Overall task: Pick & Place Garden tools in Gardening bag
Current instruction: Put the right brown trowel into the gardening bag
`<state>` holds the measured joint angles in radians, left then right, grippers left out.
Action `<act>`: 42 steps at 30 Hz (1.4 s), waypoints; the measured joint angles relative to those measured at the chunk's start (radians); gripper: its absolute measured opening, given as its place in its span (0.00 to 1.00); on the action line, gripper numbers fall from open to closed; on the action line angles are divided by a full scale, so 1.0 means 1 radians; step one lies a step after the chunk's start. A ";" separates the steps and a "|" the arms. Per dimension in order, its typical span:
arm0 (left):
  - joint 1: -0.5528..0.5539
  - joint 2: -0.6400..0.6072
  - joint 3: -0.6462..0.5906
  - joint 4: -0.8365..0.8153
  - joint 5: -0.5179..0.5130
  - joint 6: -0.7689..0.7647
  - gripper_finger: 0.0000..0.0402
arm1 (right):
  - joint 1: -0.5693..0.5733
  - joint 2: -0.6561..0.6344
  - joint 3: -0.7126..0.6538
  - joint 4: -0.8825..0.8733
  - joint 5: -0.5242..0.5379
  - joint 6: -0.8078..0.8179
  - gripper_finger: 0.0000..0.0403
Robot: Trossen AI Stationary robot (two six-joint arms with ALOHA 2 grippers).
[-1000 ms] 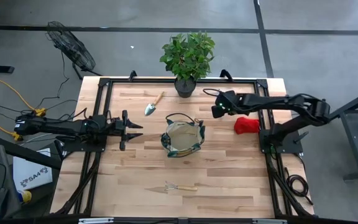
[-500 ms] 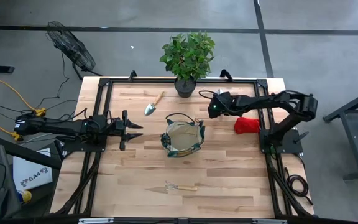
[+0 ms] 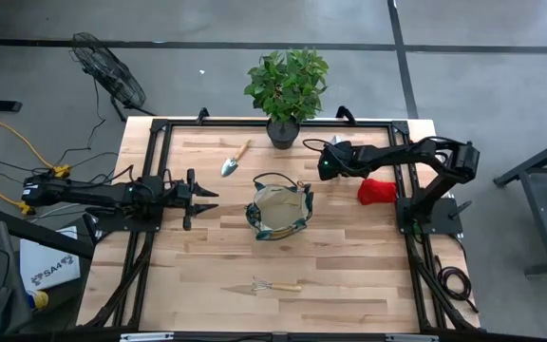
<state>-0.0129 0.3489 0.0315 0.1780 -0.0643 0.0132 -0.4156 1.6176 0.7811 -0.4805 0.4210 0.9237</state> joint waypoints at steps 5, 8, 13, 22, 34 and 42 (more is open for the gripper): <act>0.000 0.000 0.000 0.000 0.000 0.000 0.34 | 0.000 0.000 0.000 0.000 -0.002 0.000 0.45; 0.000 0.000 0.000 0.000 0.000 -0.004 0.34 | 0.000 0.000 0.000 0.000 -0.004 -0.001 0.40; 0.000 0.000 0.000 0.001 0.000 -0.011 0.34 | 0.000 0.000 0.000 0.000 -0.009 -0.004 0.32; 0.000 0.000 0.000 0.002 0.000 -0.019 0.34 | 0.000 0.000 0.000 -0.002 -0.068 -0.036 0.21; 0.000 0.000 0.000 0.002 0.000 -0.019 0.34 | 0.003 -0.004 0.000 -0.084 -0.151 -0.072 0.16; 0.000 0.000 0.000 0.002 0.000 -0.023 0.34 | 0.052 -0.119 0.000 -0.233 -0.195 -0.043 0.15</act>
<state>-0.0132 0.3489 0.0315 0.1802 -0.0639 -0.0094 -0.3637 1.4982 0.7807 -0.7132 0.2256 0.8803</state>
